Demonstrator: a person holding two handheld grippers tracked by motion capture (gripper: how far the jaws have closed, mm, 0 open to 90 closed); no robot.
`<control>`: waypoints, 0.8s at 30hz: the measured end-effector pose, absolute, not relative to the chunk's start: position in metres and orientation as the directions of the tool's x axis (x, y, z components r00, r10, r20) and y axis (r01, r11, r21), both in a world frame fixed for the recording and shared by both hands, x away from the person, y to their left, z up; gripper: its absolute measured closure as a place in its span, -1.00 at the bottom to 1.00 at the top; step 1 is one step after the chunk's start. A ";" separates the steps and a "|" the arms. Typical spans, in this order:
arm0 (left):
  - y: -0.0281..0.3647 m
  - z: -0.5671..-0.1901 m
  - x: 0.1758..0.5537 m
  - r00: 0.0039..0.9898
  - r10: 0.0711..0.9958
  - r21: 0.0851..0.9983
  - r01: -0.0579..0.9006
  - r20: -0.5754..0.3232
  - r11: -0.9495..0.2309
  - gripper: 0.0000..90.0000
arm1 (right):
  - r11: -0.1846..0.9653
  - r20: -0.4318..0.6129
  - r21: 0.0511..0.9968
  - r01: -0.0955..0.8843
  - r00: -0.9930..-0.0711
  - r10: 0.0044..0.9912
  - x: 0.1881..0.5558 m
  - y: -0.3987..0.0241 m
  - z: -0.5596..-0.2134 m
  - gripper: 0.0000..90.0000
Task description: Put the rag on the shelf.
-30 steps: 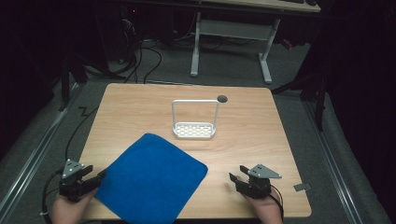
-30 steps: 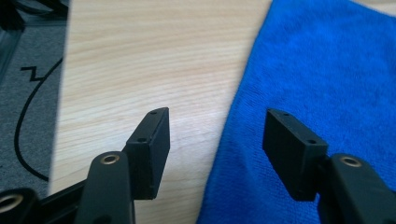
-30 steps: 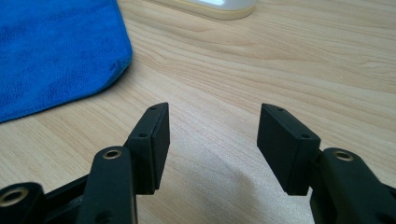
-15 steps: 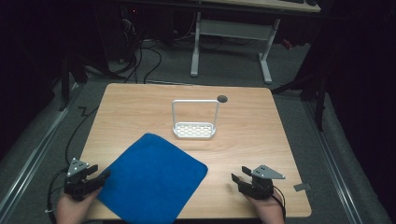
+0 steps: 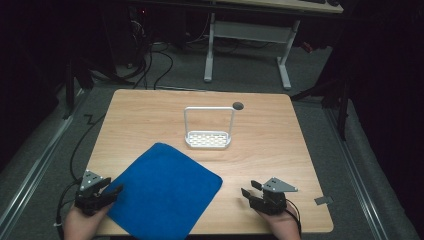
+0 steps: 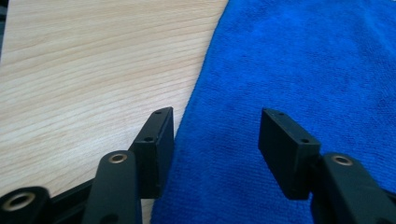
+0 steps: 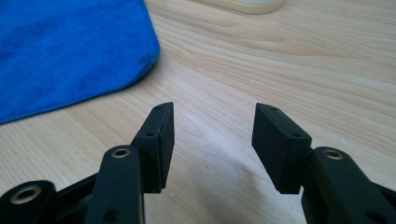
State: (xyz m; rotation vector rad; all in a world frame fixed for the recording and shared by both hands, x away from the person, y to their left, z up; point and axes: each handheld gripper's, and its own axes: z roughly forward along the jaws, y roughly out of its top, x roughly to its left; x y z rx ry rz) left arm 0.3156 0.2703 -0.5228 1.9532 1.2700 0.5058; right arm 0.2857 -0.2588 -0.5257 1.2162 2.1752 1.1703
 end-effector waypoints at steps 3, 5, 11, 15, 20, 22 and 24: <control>0.270 -0.525 0.316 0.443 0.892 0.754 0.616 -0.094 -0.227 0.11 | 0.294 0.055 0.814 0.501 -0.570 0.820 0.286 -0.251 -0.525 0.16; 0.271 -0.524 0.317 0.449 0.887 0.760 0.613 -0.108 -0.218 0.15 | 0.305 0.052 0.813 0.496 -0.584 0.810 0.286 -0.244 -0.526 0.19; 0.271 -0.522 0.317 0.470 0.872 0.768 0.606 -0.136 -0.207 0.36 | 0.343 0.050 0.813 0.471 -0.642 0.765 0.283 -0.218 -0.521 0.59; 0.270 -0.525 0.319 0.493 0.857 0.746 0.626 -0.152 -0.228 0.68 | 0.379 0.068 0.797 0.470 -0.693 0.717 0.280 -0.201 -0.519 0.96; 0.265 -0.525 0.321 0.507 0.851 0.729 0.632 -0.134 -0.262 0.88 | 0.439 0.052 0.779 0.448 -0.744 0.666 0.284 -0.174 -0.519 1.00; 0.263 -0.525 0.321 0.515 0.849 0.722 0.632 -0.119 -0.283 0.91 | 0.471 0.034 0.769 0.432 -0.763 0.645 0.287 -0.161 -0.521 1.00; 0.263 -0.526 0.320 0.521 0.846 0.719 0.630 -0.113 -0.292 0.92 | 0.489 0.031 0.761 0.427 -0.776 0.630 0.288 -0.153 -0.522 1.00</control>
